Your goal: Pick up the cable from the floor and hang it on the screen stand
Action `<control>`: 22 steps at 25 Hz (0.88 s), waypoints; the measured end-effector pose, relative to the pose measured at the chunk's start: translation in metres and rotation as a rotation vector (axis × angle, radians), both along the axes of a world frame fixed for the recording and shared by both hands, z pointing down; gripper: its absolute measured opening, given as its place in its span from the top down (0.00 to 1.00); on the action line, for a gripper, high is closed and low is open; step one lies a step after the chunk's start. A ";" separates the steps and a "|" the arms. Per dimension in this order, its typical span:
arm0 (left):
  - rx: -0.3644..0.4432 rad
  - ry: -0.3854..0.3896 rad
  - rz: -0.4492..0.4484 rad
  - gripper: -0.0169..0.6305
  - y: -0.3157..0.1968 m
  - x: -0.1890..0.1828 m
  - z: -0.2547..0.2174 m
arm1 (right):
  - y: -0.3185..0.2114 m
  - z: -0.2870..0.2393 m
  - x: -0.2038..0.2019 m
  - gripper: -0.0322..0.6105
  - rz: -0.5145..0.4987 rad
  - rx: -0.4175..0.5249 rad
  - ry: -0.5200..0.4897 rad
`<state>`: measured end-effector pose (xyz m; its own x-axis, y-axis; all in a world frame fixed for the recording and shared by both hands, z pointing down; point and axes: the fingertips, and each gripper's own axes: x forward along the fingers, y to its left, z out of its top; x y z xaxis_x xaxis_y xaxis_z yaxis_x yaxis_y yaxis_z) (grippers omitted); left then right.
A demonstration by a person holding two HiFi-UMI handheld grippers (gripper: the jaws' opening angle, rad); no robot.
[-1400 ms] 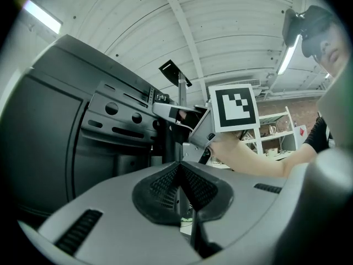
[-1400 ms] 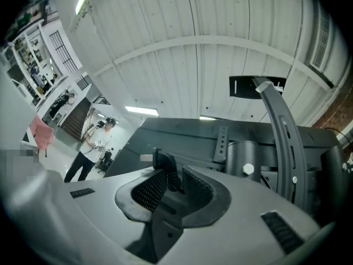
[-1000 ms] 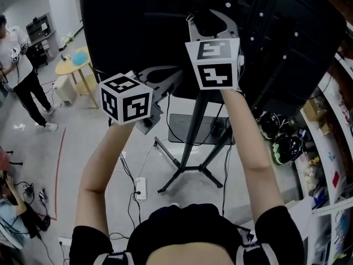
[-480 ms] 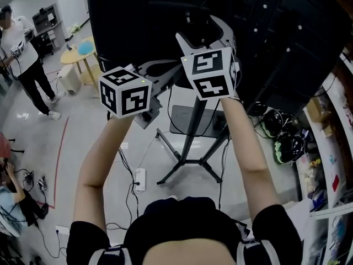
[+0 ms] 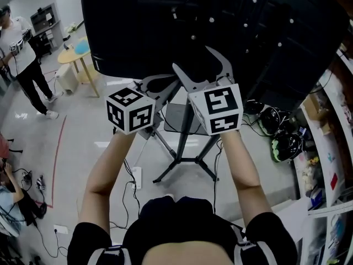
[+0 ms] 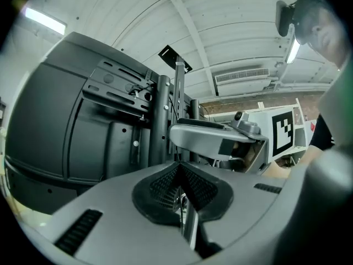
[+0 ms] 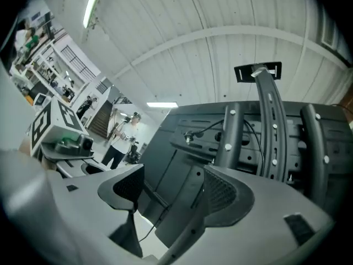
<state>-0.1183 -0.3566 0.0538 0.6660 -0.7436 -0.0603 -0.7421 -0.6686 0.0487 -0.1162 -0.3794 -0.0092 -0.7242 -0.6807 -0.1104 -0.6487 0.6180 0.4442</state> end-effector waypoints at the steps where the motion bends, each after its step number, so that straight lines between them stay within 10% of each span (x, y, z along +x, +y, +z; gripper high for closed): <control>1: 0.001 0.008 -0.001 0.96 0.001 0.003 0.002 | 0.003 0.003 0.005 0.40 -0.005 -0.016 -0.019; 12: 0.049 0.070 -0.026 0.96 0.004 0.062 0.022 | 0.001 0.039 0.099 0.84 0.092 -0.146 -0.274; 22: 0.014 0.093 -0.059 0.96 0.021 0.108 0.064 | 0.026 0.083 0.154 0.91 0.097 -0.269 -0.429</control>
<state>-0.0098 -0.3355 0.1179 0.6120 -0.7800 -0.1306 -0.7730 -0.6248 0.1097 0.0376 -0.3535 0.0733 -0.5837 -0.7880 -0.1957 -0.7980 0.6013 -0.0410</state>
